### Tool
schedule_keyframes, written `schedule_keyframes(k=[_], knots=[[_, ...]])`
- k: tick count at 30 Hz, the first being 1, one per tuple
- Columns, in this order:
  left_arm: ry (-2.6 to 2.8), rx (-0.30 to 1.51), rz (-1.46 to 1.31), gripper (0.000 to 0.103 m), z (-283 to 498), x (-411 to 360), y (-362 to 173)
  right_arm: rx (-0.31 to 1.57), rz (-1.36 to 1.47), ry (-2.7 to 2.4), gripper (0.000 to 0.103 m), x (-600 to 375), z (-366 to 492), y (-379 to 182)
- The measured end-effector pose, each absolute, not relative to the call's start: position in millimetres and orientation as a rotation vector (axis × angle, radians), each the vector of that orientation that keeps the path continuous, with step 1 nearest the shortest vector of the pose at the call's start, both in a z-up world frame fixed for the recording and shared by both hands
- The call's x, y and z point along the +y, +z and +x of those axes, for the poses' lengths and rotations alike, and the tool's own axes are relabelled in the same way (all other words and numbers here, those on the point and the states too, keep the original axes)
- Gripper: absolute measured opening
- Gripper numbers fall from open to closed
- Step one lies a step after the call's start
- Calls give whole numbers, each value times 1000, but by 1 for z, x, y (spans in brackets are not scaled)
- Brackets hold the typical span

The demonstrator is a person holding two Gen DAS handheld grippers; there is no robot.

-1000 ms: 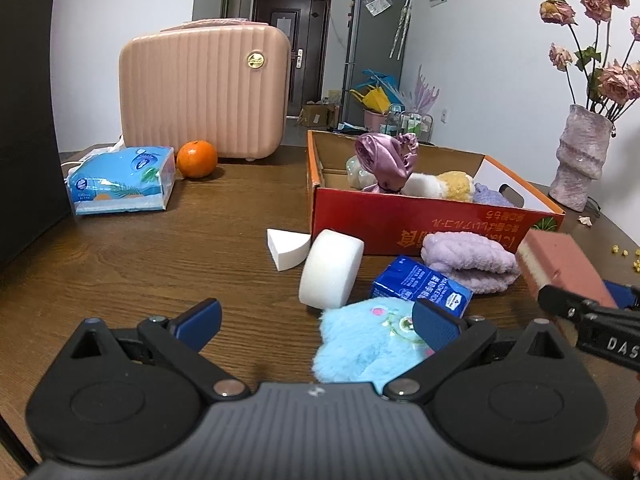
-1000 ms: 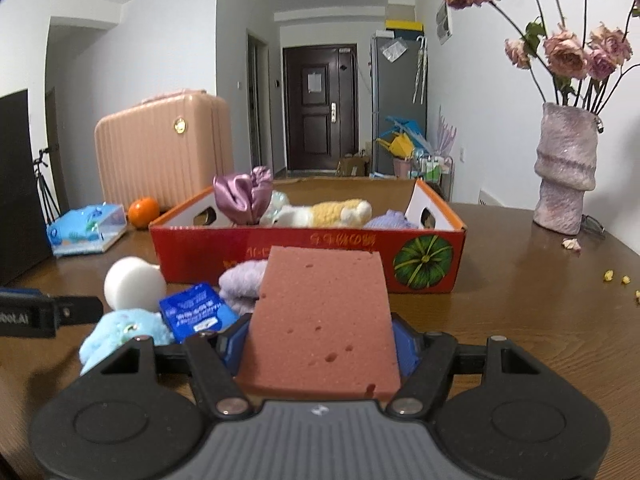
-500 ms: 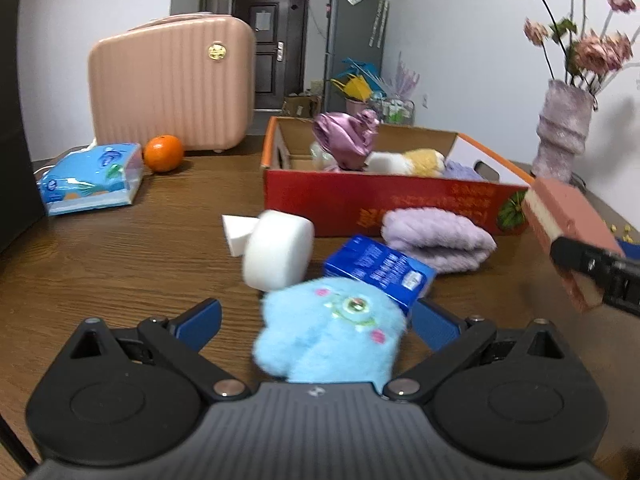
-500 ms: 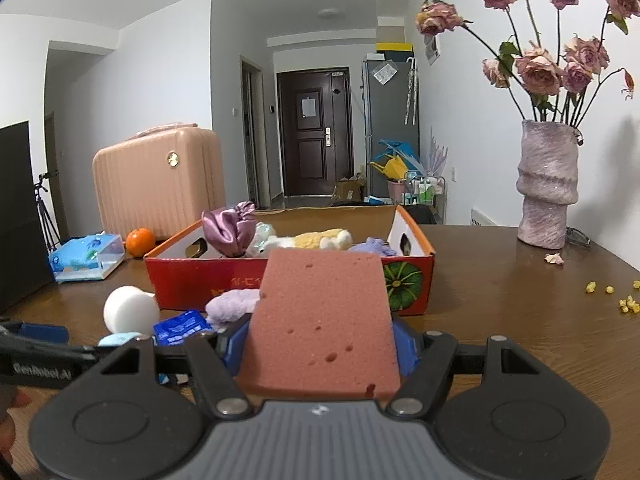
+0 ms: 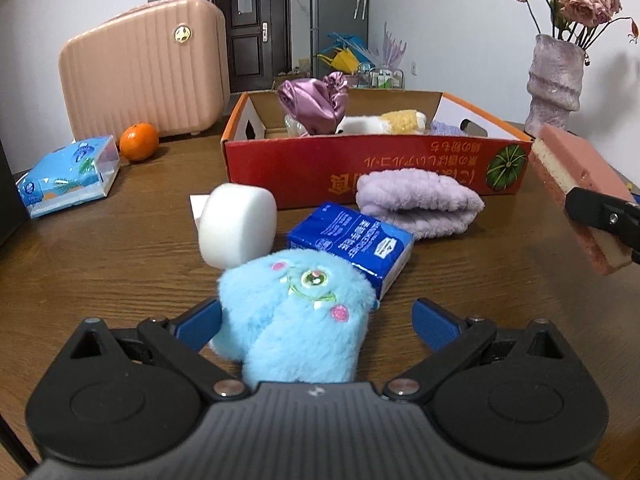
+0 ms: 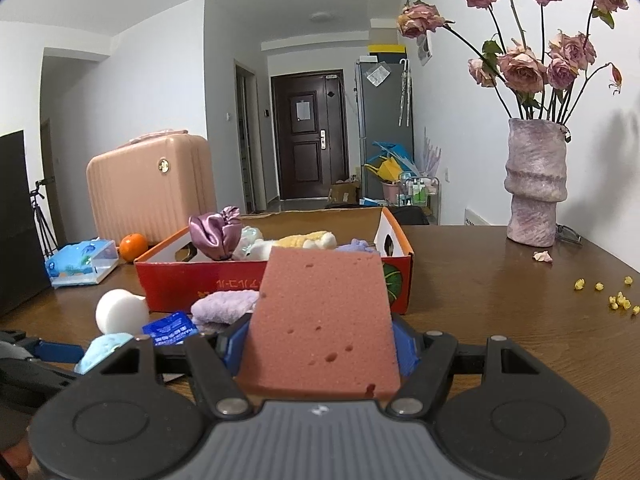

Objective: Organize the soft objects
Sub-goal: 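Grasp the pink sponge with the right gripper while the left gripper grasps the blue plush, then lift the blue plush and pink sponge toward the cardboard box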

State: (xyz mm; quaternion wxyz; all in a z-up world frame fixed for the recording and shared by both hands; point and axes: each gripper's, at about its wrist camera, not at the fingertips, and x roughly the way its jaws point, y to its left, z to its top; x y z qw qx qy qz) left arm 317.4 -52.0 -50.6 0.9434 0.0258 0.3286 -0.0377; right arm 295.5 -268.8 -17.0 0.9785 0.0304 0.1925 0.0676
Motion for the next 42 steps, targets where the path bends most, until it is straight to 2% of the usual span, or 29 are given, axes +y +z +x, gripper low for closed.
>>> schedule_keyframes(k=[9, 11, 16, 21, 27, 34, 42], knots=[[-79, 686, 54, 103, 322, -51, -55, 393, 58, 140, 69, -268, 296, -18], [-80, 685, 56, 98, 322, -51, -55, 391, 58, 142, 69, -267, 296, -18], [-95, 705, 86, 70, 325, -55, -58, 387, 59, 147, 69, -267, 294, -18], [-101, 686, 81, 63, 323, -53, -56, 386, 58, 152, 69, -267, 294, -18], [-101, 660, 82, 59, 321, -53, -52, 385, 54, 150, 69, -266, 294, -18], [-98, 622, 61, 48, 315, -49, -46, 389, 49, 148, 69, -266, 295, -19], [-102, 607, 39, 43, 309, -45, -42, 395, 44, 135, 69, -264, 293, -22]])
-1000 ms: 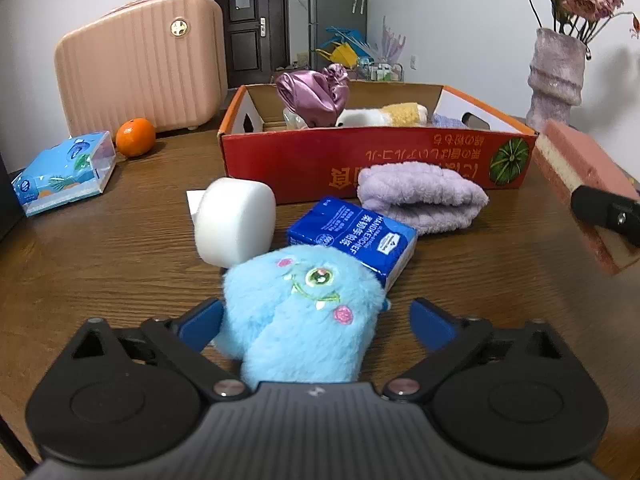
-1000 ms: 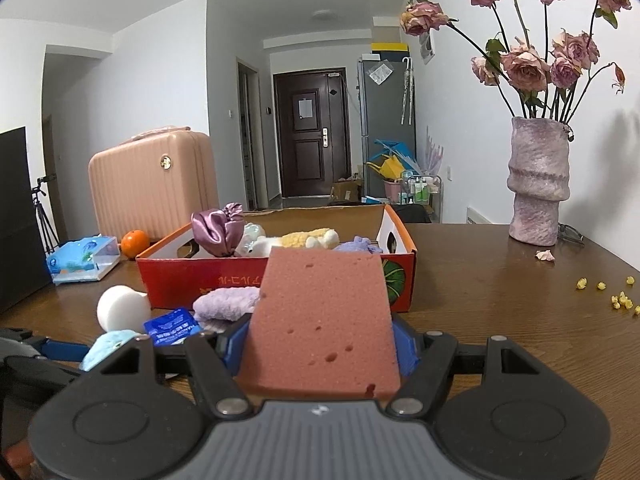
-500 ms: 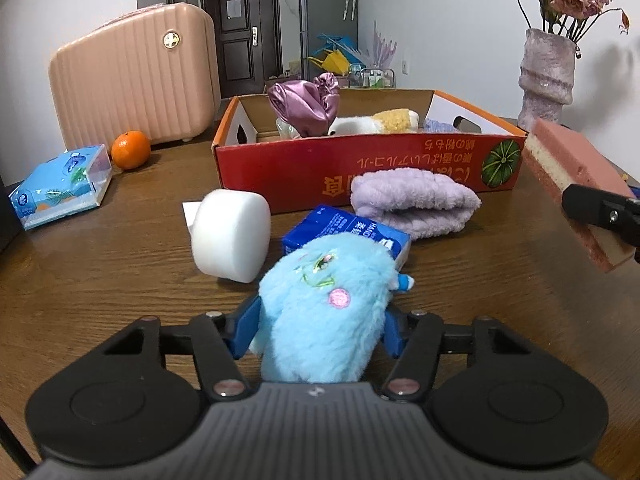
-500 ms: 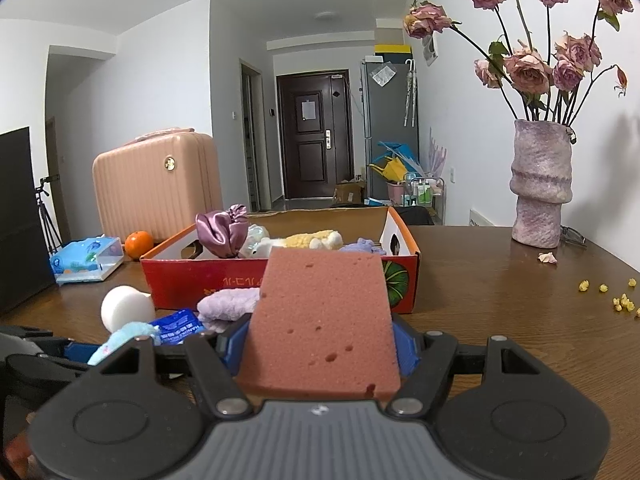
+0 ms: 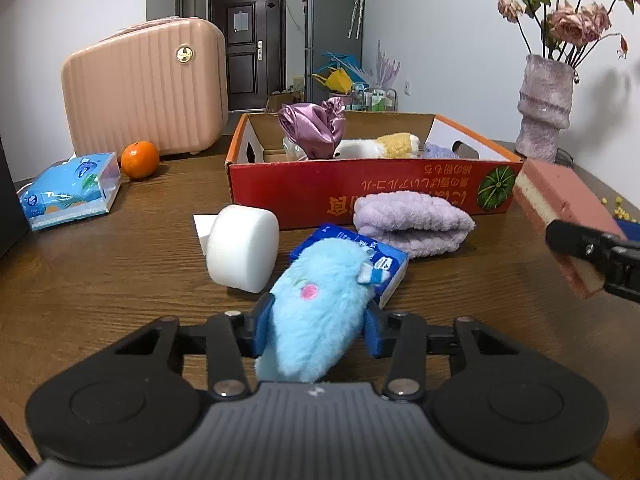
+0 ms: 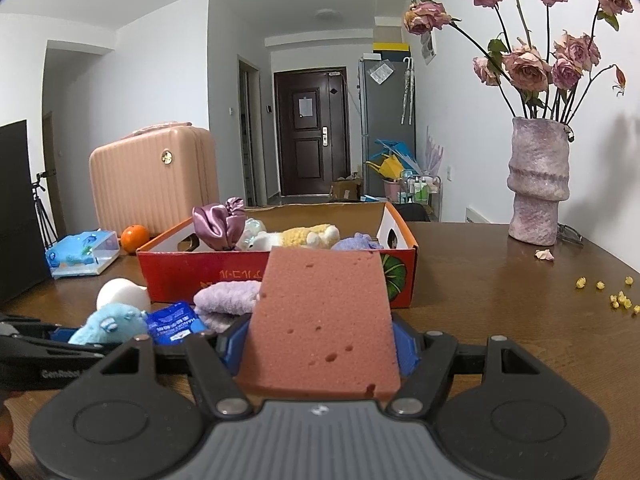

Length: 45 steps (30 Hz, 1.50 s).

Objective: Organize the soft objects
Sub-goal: 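Lift the blue plush and pink sponge toward the cardboard box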

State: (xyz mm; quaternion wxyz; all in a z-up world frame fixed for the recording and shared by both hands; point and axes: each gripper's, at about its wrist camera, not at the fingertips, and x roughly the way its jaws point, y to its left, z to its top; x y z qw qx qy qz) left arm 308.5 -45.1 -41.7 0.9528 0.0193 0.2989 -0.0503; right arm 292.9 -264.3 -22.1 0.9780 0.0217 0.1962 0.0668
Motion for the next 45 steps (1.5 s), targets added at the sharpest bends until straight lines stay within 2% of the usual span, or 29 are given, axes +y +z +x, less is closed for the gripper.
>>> schedule_keyframes(k=[29, 45], knots=[[-150, 447, -4, 41, 279, -44, -5, 349, 30, 124, 69, -258, 291, -13], [-161, 352, -79, 41, 305, -45, 37, 265, 23, 104, 69, -250, 321, 16]])
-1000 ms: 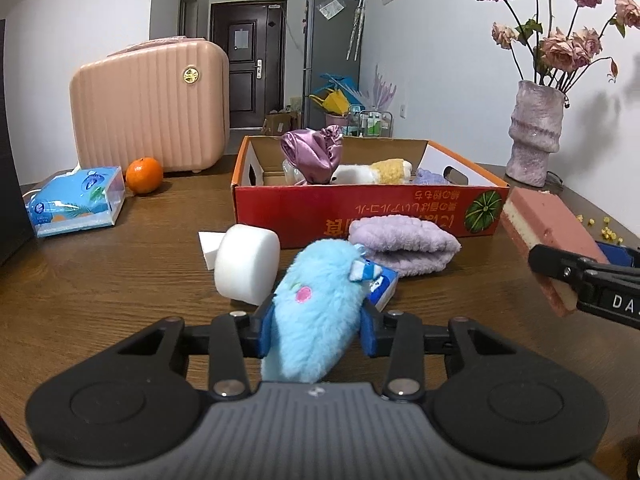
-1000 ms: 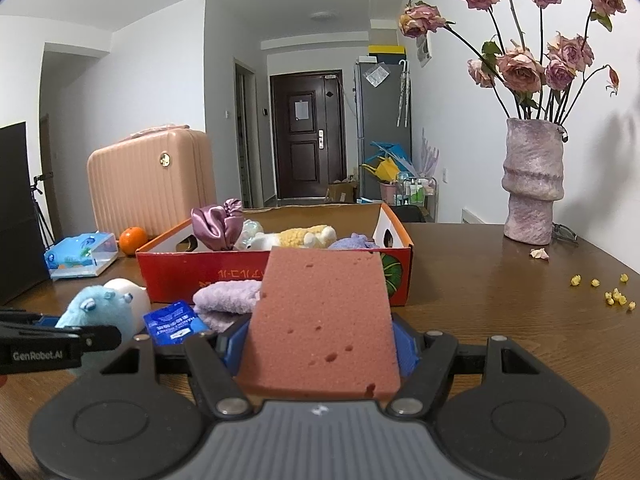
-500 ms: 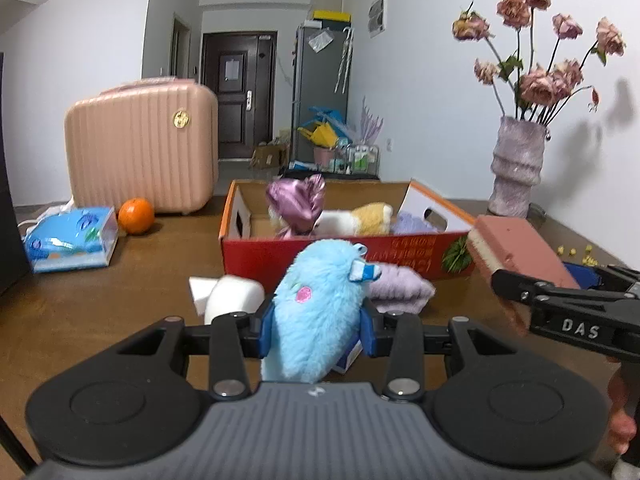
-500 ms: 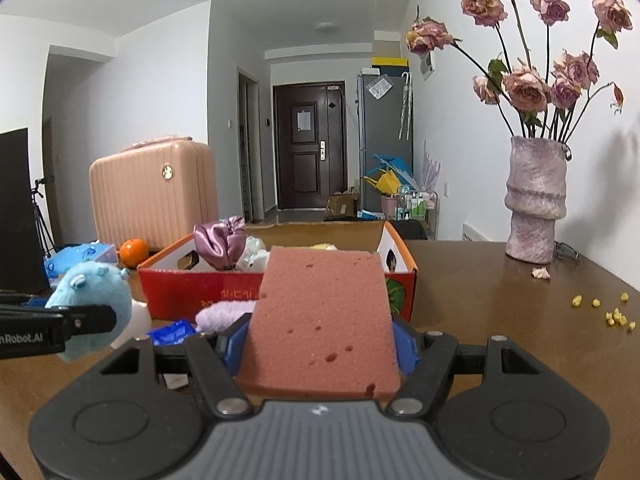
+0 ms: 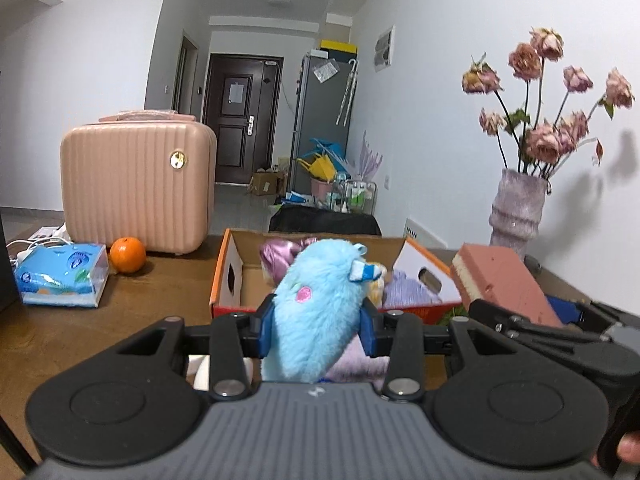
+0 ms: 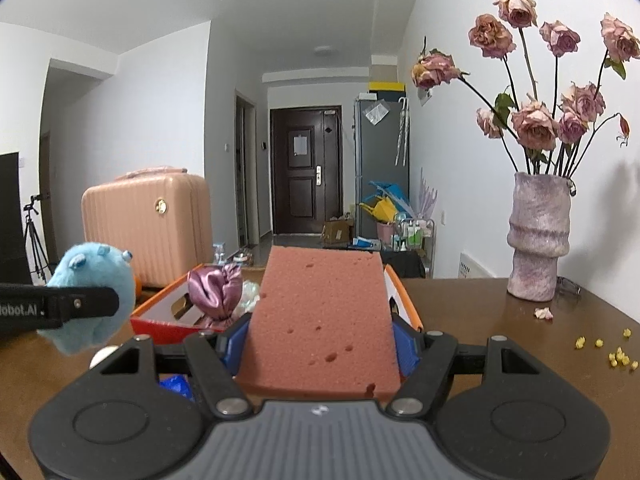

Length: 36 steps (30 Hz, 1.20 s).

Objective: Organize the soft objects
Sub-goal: 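Lift the blue plush and pink sponge toward the cardboard box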

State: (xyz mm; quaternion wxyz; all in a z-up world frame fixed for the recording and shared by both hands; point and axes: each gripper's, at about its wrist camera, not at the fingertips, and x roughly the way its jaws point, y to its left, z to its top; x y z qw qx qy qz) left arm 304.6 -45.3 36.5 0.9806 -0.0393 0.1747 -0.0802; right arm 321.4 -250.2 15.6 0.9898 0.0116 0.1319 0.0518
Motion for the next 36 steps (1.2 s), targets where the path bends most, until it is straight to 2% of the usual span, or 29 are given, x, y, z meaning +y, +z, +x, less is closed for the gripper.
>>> schedule_keyframes(k=[36], knots=[[-114, 349, -149, 41, 431, -42, 43, 210, 19, 83, 69, -248, 431, 7]])
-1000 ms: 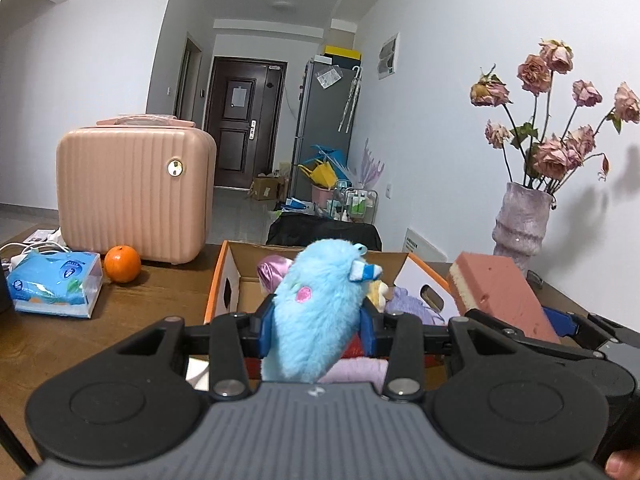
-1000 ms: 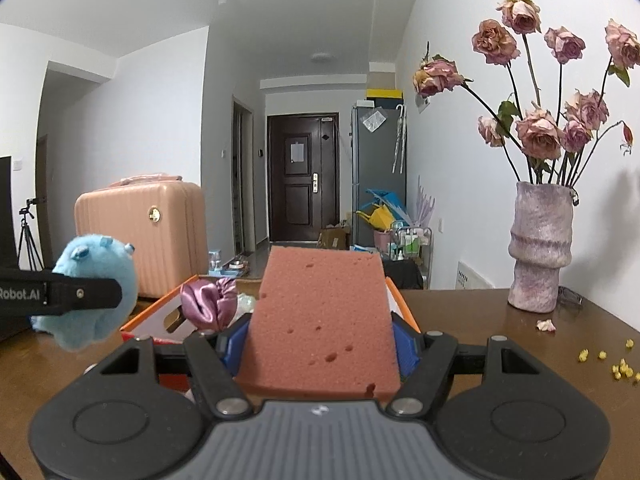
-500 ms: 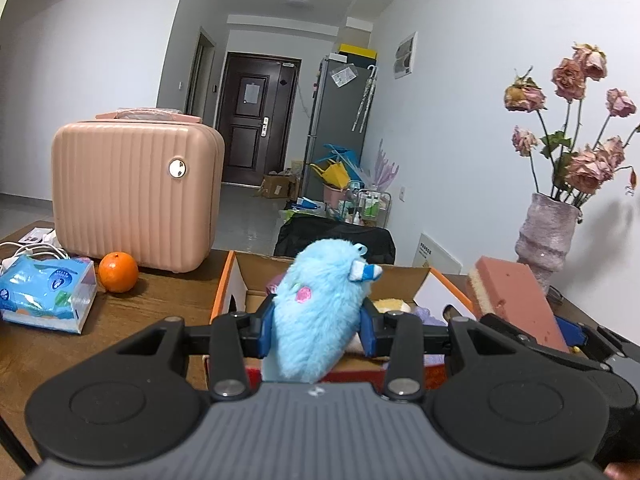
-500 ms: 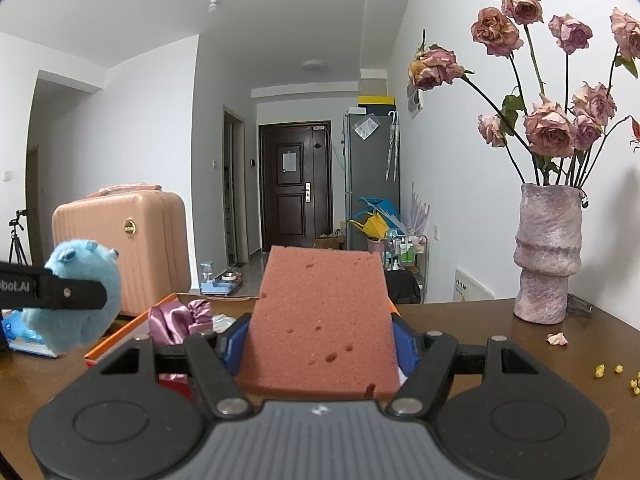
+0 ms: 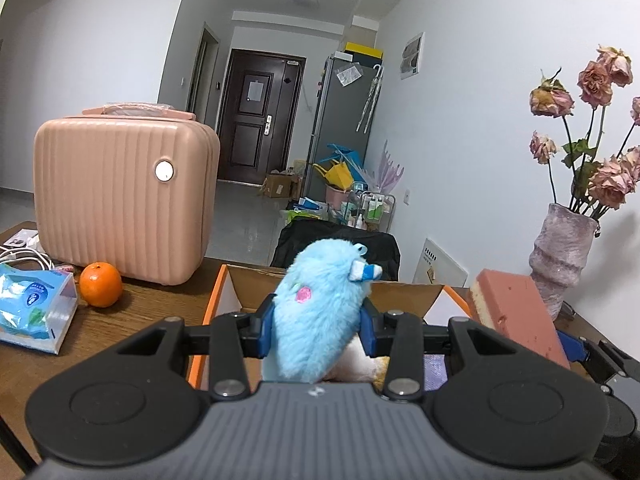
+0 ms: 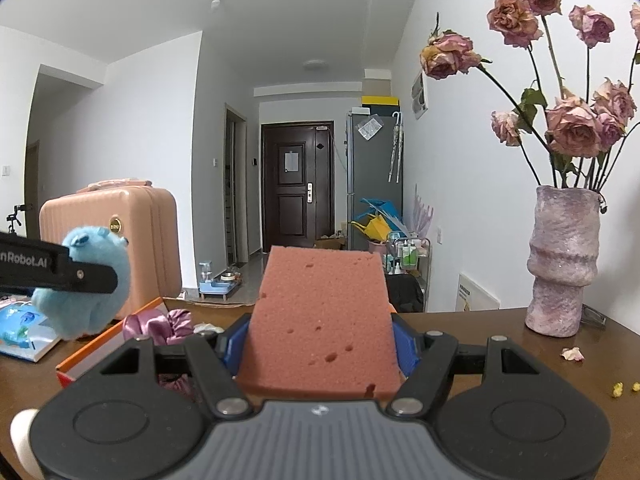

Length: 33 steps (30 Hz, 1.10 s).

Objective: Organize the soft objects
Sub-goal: 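Lift the blue plush and pink sponge toward the cardboard box, then lower the blue plush and pink sponge into the box and open both grippers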

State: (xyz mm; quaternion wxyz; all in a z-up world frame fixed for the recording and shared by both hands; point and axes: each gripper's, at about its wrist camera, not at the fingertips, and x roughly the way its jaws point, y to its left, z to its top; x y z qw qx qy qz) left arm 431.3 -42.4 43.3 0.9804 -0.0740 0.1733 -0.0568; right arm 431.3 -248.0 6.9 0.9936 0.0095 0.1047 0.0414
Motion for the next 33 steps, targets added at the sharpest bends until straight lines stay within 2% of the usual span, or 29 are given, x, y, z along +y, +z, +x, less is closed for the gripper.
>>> schedule_keyframes(k=[33], knots=[[-56, 435, -55, 41, 514, -44, 10, 308, -2, 61, 69, -251, 507, -16]])
